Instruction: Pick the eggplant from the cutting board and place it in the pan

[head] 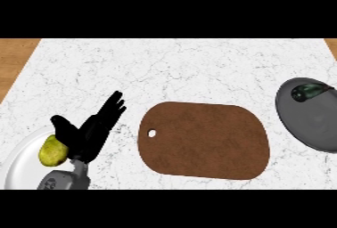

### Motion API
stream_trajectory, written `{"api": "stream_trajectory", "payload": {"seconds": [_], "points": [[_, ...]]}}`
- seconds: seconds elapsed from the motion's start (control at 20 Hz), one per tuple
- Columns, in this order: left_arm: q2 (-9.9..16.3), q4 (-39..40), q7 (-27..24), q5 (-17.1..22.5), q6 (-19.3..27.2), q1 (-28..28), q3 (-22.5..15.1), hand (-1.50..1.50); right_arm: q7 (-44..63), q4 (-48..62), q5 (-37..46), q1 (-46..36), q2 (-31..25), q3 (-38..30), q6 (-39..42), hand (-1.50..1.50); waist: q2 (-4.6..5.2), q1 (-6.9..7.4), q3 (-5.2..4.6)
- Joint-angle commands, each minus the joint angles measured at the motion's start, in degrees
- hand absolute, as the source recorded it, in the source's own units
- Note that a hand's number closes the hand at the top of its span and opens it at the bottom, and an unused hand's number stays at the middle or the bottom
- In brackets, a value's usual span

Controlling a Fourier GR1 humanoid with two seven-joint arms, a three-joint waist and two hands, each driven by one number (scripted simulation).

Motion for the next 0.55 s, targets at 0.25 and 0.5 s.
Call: {"api": "stream_trajectory", "payload": {"seconds": [0.25,0.5], "points": [[-0.8,0.5,-0.2,0.3,1.1,-1.2,1.5,0.0,-7.7,-2.4,-0.8,3.9,-3.8,0.3,14.1,-1.5,-0.04,-0.92,0.07],[0.1,-1.0,0.8,-0.5,0.3,1.2,-0.2,0.0,-9.7,-4.5,-0.9,7.3,-4.0,1.1,14.8,-1.5,-0.46,-0.79,0.12]]}}
